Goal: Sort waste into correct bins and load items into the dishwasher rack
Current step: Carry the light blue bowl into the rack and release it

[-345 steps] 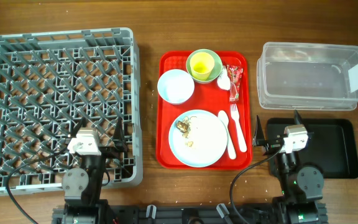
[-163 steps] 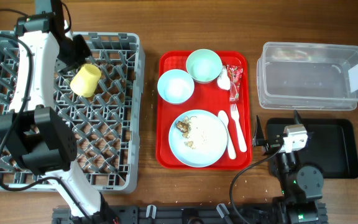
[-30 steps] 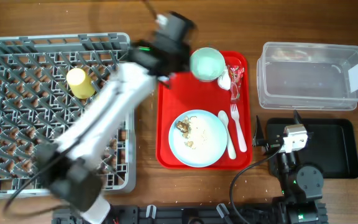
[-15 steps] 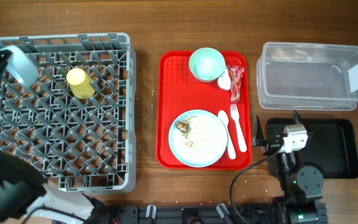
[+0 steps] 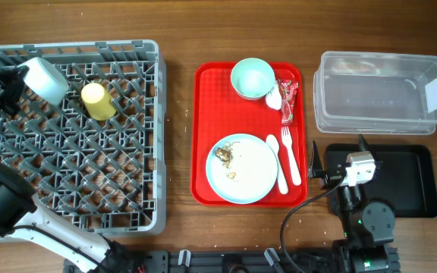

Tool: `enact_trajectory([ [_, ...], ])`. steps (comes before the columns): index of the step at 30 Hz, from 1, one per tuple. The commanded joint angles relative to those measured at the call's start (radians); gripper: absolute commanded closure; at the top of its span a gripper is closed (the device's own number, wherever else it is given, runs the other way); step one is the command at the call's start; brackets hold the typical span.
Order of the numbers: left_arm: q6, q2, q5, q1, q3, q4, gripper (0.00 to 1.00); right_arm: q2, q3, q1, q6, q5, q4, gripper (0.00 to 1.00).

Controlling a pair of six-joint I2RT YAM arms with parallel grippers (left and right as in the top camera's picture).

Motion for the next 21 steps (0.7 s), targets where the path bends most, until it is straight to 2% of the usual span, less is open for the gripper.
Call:
enact_trajectory([
  [1, 0.026, 0.014, -0.126, 0.002, -0.003, -0.11, 0.96, -0.003, -0.001, 0.0, -0.01, -0.01, 0.005, 0.0],
  [8, 0.047, 0.014, -0.201, 0.009, -0.003, -0.151, 0.96, -0.003, -0.001, 0.0, -0.01, -0.01, 0.006, 0.0],
  [10, 0.048, 0.008, -0.203, 0.022, -0.003, -0.161, 0.9, -0.003, -0.001, 0.0, -0.01, -0.01, 0.005, 0.0],
  [12, 0.048, -0.011, -0.248, 0.044, -0.003, -0.165, 0.77, -0.003, -0.001, 0.0, -0.009, -0.01, 0.005, 0.0],
  [13, 0.048, -0.024, -0.274, 0.056, -0.003, -0.165, 0.65, -0.003, -0.001, 0.0, -0.01, -0.01, 0.006, 0.0],
  [15, 0.048, -0.06, -0.302, 0.087, -0.003, -0.172, 0.27, -0.003, -0.001, 0.0, -0.01, -0.01, 0.006, 0.0],
  [16, 0.048, -0.082, -0.303, 0.104, -0.003, -0.179, 0.16, -0.003, -0.001, 0.0, -0.009, -0.01, 0.005, 0.0],
  [19, 0.046, -0.191, -0.369, 0.162, -0.003, -0.185, 0.05, -0.003, -0.001, 0.0, -0.01, -0.01, 0.005, 0.0],
  [21, 0.044, -0.273, -0.48, 0.18, -0.003, -0.2, 0.03, -0.003, -0.001, 0.0, -0.009, -0.01, 0.005, 0.0],
])
